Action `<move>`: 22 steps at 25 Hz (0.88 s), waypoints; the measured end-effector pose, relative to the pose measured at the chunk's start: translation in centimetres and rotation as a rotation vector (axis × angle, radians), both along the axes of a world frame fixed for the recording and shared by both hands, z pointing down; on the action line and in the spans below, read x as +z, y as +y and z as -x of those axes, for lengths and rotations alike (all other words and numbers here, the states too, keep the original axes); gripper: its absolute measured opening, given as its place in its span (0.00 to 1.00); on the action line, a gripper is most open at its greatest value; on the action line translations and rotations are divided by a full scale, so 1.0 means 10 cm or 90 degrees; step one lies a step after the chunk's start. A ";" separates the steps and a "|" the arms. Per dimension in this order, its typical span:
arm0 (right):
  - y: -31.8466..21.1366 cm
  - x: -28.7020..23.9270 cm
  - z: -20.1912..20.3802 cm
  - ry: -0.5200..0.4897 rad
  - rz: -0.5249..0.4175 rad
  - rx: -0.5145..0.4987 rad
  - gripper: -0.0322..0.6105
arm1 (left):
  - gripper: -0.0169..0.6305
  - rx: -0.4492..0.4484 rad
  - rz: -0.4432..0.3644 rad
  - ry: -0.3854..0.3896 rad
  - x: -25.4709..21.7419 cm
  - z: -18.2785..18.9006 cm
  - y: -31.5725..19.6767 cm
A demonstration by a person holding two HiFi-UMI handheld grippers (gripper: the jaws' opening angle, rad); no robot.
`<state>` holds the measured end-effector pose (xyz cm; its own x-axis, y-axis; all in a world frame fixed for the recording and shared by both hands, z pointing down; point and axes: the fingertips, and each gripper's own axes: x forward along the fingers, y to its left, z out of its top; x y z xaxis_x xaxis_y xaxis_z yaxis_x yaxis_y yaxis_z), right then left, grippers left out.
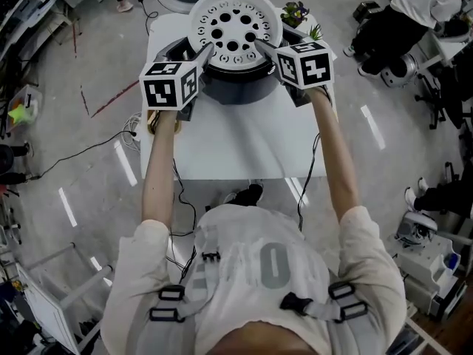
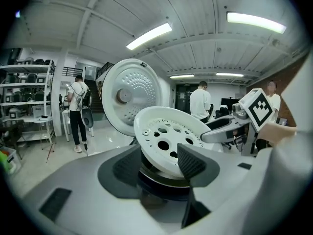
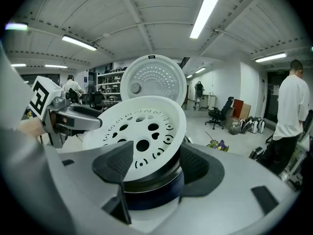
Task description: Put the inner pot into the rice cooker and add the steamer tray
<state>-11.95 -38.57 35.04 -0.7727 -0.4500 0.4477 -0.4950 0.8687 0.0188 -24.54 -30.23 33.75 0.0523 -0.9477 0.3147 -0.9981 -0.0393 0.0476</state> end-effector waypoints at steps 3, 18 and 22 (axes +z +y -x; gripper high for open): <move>-0.04 0.04 0.02 0.029 -0.025 0.001 0.51 | 0.39 -0.003 0.020 -0.008 0.10 0.02 -0.03; -0.08 0.25 0.06 0.017 0.008 0.034 0.55 | 0.39 -0.021 0.057 -0.022 0.37 0.09 -0.06; -0.09 0.29 0.06 0.029 -0.027 0.058 0.55 | 0.39 -0.021 0.049 -0.027 0.39 0.08 -0.06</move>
<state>-12.58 -39.49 37.96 -0.7065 -0.5369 0.4612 -0.5701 0.8178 0.0787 -25.32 -30.84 37.63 0.0058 -0.9218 0.3877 -1.0000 -0.0036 0.0065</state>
